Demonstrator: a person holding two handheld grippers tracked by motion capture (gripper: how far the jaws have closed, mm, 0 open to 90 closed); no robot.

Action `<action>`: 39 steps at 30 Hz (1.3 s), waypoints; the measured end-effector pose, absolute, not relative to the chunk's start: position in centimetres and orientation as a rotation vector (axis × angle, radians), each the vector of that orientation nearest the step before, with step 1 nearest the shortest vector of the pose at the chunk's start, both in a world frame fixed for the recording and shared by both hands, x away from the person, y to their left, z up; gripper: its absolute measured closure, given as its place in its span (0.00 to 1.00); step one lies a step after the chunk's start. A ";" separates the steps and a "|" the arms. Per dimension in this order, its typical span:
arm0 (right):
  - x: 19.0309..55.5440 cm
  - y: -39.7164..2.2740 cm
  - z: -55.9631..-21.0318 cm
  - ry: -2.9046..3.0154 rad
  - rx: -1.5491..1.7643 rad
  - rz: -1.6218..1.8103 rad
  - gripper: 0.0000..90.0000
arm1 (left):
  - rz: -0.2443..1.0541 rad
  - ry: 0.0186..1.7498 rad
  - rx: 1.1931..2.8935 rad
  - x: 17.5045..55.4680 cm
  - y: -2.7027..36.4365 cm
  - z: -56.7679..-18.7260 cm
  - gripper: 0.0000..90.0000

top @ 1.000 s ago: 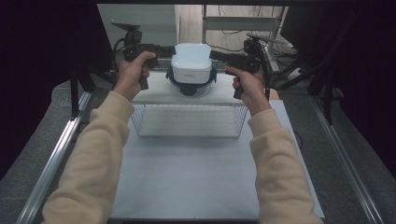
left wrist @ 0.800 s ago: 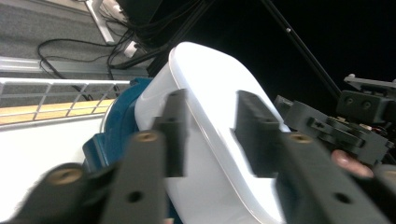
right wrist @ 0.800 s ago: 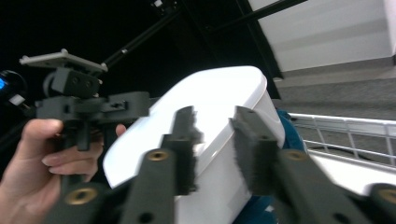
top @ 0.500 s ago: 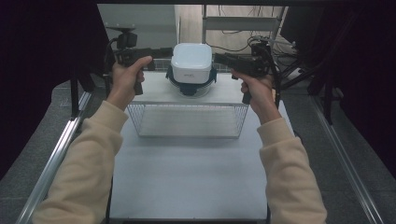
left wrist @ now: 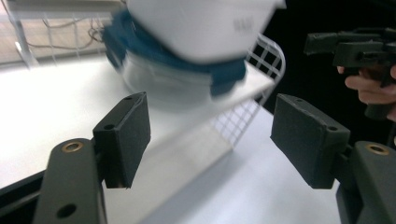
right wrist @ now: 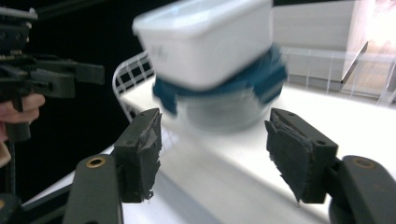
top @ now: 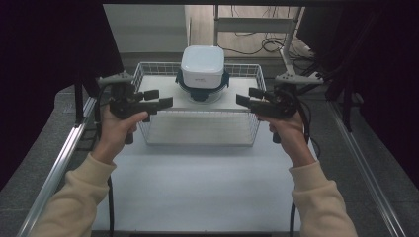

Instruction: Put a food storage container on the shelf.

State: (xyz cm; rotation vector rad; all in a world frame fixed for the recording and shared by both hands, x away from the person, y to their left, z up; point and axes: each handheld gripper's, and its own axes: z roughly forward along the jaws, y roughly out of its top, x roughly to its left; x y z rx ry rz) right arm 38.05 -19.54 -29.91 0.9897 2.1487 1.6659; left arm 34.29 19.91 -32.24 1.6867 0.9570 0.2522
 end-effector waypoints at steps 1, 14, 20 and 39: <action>37.6 -19.6 -30.4 2.160 0.981 1.651 0.38 | 0.245 0.959 1.687 33.8 19.9 -32.8 0.31; 32.9 -20.7 -36.9 2.242 0.951 1.543 0.34 | 0.294 0.984 1.756 28.9 19.9 -39.9 0.31; 31.1 -21.5 -40.4 2.227 0.981 1.484 0.34 | 0.299 1.019 1.854 27.3 19.1 -44.0 0.30; 30.6 -23.0 -46.3 2.292 1.067 1.313 0.31 | 0.276 1.161 1.853 26.8 20.6 -48.6 0.28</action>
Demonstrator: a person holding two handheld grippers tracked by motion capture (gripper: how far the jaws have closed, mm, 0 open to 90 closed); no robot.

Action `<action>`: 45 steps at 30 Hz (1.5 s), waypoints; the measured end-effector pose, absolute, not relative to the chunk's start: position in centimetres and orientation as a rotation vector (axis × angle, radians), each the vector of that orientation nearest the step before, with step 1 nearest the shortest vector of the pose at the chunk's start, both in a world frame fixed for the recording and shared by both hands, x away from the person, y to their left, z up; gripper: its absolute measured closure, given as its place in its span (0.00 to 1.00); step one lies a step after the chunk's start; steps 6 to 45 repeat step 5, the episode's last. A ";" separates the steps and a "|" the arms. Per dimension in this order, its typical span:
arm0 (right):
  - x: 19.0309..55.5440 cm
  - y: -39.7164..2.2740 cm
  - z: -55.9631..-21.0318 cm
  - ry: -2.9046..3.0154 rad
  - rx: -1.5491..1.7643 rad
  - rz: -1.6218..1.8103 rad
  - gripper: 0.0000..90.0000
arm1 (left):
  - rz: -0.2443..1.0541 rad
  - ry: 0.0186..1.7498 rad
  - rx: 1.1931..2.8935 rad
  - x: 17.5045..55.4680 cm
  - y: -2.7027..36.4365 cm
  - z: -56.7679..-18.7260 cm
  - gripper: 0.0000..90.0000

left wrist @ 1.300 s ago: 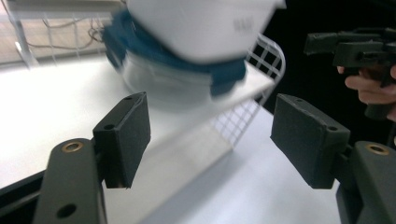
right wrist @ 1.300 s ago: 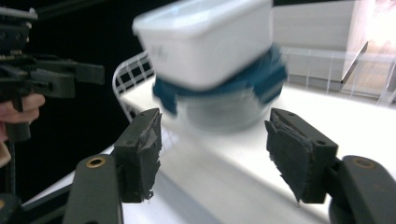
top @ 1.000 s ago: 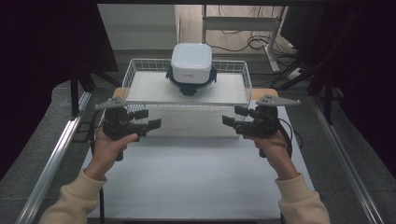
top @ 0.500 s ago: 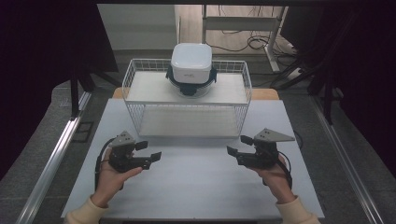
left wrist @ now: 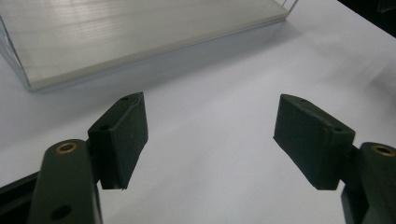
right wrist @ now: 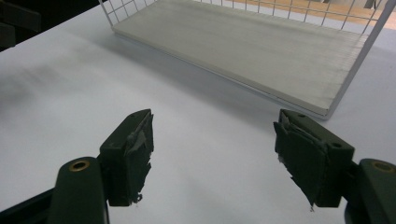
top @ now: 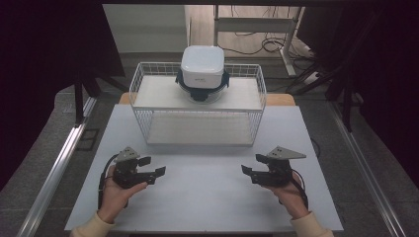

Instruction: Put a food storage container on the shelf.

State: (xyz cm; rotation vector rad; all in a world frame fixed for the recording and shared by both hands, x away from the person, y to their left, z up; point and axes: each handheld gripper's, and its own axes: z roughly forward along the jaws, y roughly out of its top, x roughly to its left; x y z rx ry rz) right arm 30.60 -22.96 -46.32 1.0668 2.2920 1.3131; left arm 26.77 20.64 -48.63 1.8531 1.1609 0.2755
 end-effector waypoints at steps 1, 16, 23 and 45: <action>30.6 -23.0 -46.3 2.292 1.067 1.313 0.31 | 0.276 1.161 1.853 26.8 20.6 -48.6 0.28; 30.7 -23.0 -46.5 2.295 1.073 1.304 0.30 | 0.270 1.171 1.854 26.9 20.8 -48.9 0.28; 30.7 -23.0 -46.5 2.295 1.073 1.304 0.30 | 0.270 1.171 1.854 26.9 20.8 -48.9 0.28; 30.7 -23.0 -46.5 2.295 1.073 1.304 0.30 | 0.270 1.171 1.854 26.9 20.8 -48.9 0.28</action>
